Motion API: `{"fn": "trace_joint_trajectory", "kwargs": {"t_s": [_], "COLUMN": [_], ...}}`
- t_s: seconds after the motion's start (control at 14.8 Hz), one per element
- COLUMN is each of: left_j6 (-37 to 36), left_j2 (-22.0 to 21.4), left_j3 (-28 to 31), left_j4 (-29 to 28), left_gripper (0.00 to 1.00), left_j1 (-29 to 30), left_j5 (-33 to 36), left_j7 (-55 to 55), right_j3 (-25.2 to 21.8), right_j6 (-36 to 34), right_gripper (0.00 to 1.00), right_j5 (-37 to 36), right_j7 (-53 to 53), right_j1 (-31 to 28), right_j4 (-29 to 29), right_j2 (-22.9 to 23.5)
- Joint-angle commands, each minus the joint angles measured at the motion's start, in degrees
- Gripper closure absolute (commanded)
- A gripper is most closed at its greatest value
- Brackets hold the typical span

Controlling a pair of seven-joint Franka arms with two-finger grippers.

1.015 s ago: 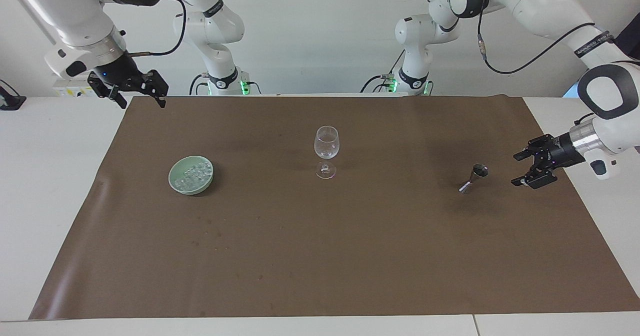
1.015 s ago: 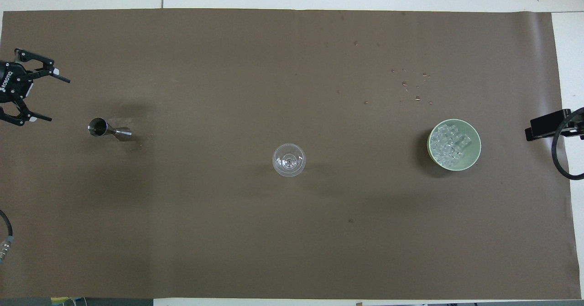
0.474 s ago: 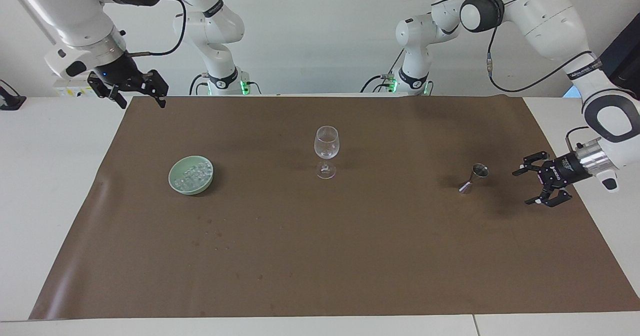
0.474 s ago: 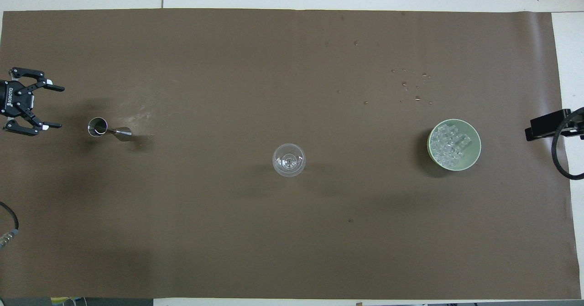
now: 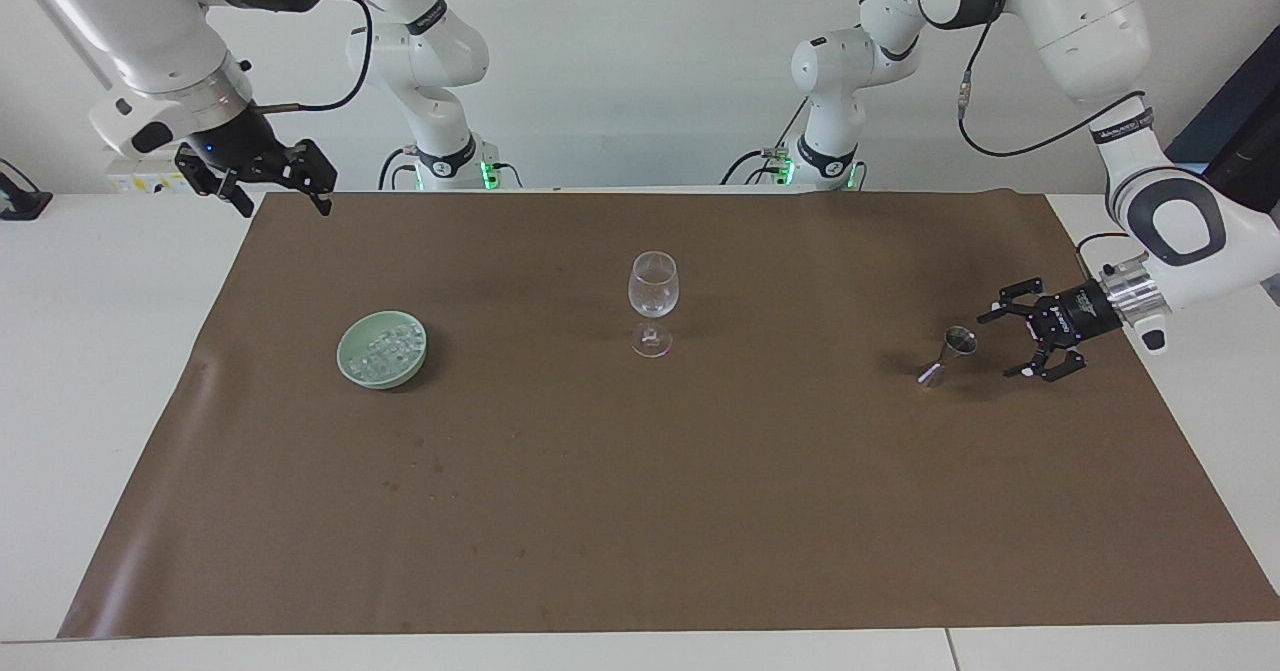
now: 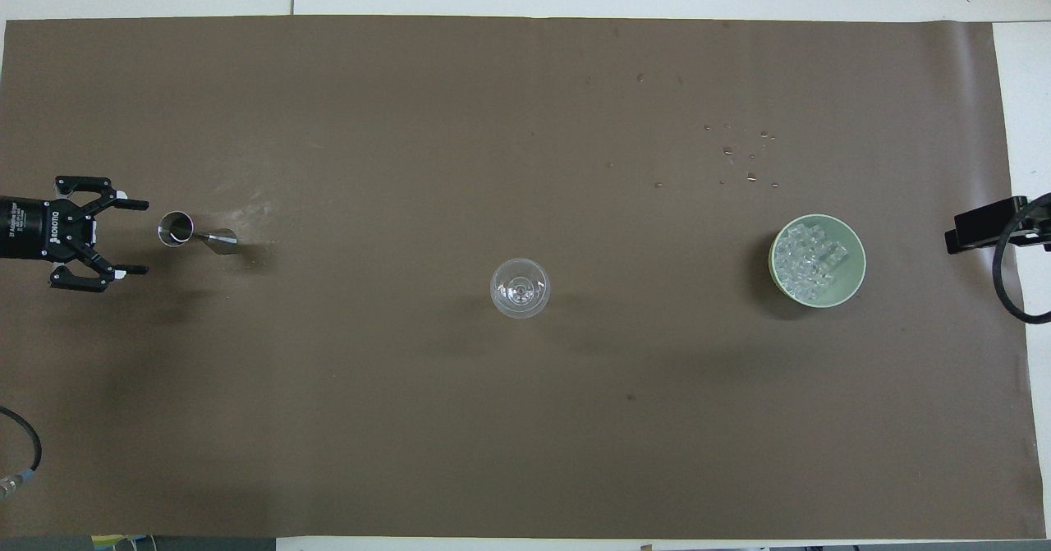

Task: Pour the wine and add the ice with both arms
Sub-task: 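Move the left gripper open toward the small silver bottle, then close the left gripper around the silver bottle and lift it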

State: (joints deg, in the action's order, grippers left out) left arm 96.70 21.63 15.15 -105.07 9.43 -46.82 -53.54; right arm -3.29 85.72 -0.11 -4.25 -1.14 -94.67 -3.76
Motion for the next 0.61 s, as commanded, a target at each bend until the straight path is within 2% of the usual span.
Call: {"fn": "trace_joint_trajectory", "kwargs": {"t_s": [0.0,0.14,0.54], "left_j6": [5.59,8.05,15.97], "left_j2": [-5.80,-7.03,-11.60], "left_j3": [-0.04,-0.04,-0.39], "left_j4": [-11.27,-14.88,-28.50], "left_gripper": [0.00,0.00,0.00], "left_j1": [0.15,-0.03,-0.82], "left_j5": [-6.33,-9.24,-24.87], "left_j7": [3.78,6.15,16.77], "right_j3": [0.22,0.22,0.22], "right_j6": [0.33,0.33,0.33], "right_gripper": [0.00,0.00,0.00], "right_j5": [0.73,0.73,0.73], "right_j7": [0.65,0.65,0.65], "right_j1": [-0.44,-0.44,-0.44], "right_j4": [-0.61,-0.61,-0.61], "right_j2": [-0.37,-0.37,-0.37]}}
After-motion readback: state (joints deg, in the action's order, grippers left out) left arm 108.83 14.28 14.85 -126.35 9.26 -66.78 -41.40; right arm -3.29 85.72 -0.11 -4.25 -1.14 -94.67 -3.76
